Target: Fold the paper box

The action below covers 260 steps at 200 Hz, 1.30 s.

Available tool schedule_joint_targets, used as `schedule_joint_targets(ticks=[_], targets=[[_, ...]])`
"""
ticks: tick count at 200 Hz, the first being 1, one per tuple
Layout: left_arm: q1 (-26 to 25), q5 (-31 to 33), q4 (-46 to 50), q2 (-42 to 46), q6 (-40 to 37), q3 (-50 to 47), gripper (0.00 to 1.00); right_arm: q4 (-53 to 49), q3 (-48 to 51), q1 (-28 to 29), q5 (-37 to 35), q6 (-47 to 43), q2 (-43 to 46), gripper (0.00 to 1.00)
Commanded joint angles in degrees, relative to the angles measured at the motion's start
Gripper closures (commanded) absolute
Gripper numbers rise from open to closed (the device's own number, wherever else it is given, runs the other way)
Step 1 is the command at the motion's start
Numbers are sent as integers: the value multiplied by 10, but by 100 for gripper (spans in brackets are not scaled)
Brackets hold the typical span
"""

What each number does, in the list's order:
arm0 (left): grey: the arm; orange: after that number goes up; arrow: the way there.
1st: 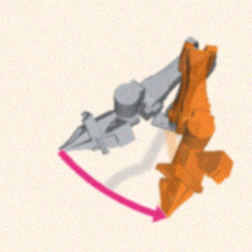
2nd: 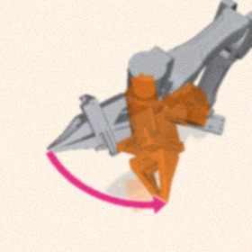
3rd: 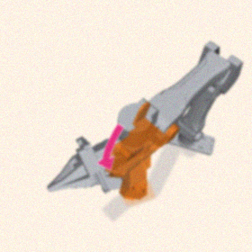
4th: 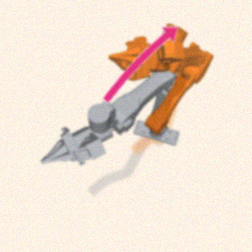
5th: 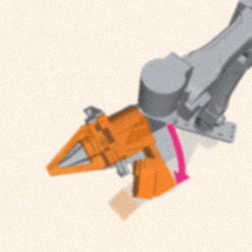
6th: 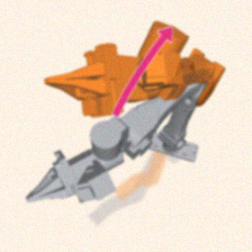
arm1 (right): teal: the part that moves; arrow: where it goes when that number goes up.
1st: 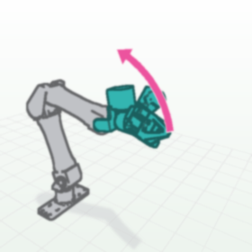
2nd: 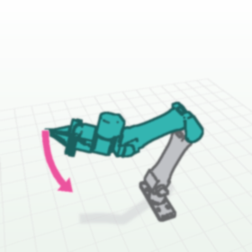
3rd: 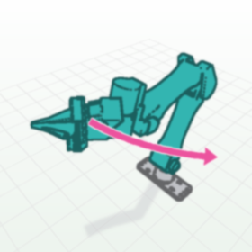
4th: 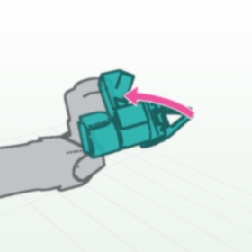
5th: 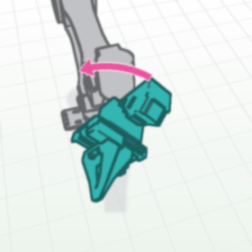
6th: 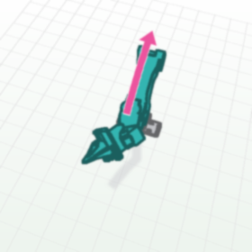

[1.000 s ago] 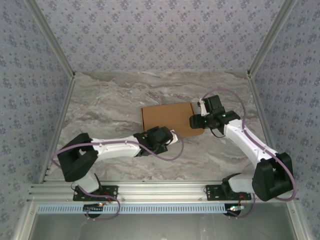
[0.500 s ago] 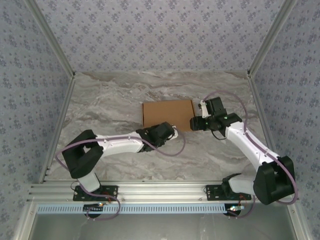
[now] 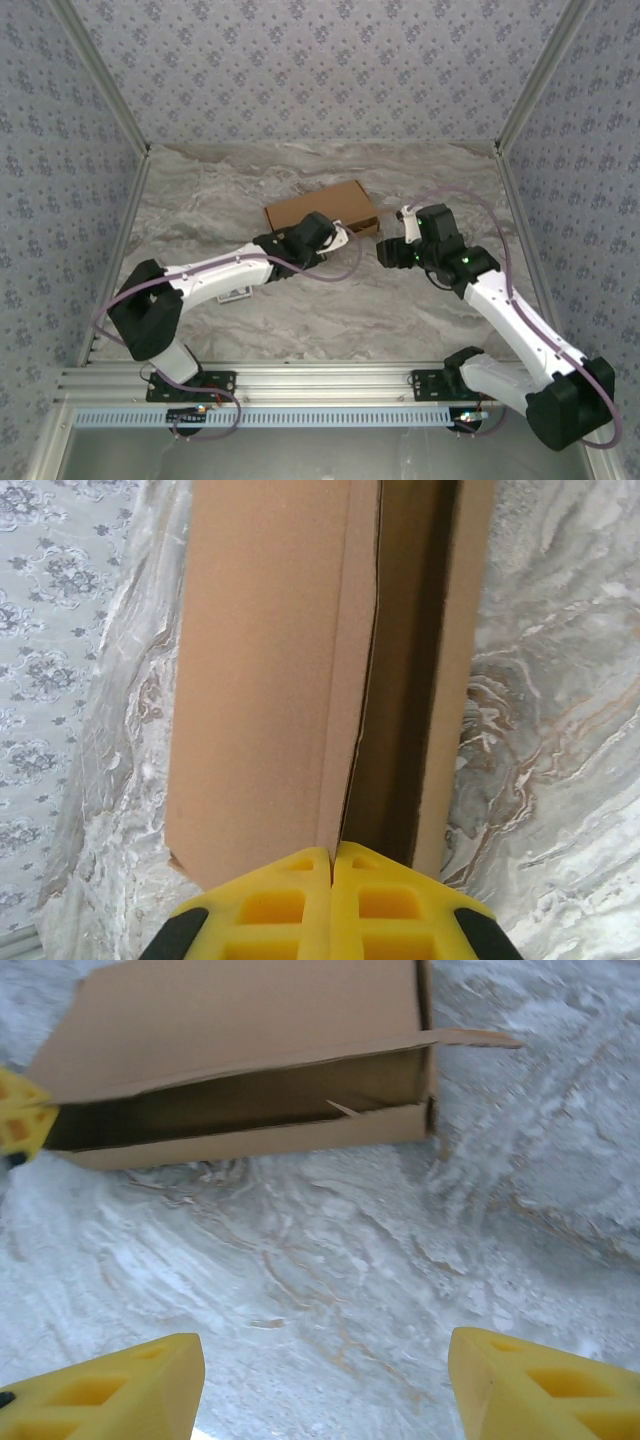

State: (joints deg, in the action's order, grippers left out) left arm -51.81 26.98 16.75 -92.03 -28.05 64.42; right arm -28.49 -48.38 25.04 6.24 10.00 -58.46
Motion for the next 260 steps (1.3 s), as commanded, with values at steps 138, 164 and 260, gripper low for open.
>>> schedule_joint_targets(ticks=[138, 164, 260], targets=[[123, -164, 149, 8, -33, 182, 100, 443, -32, 364, 11, -285, -374, 32], [123, -161, 155, -4, -35, 189, 100, 421, -123, 374, 21, -322, -468, 30], [124, -162, 155, -1, -39, 191, 100, 358, -278, 387, -1, -391, -612, 10]])
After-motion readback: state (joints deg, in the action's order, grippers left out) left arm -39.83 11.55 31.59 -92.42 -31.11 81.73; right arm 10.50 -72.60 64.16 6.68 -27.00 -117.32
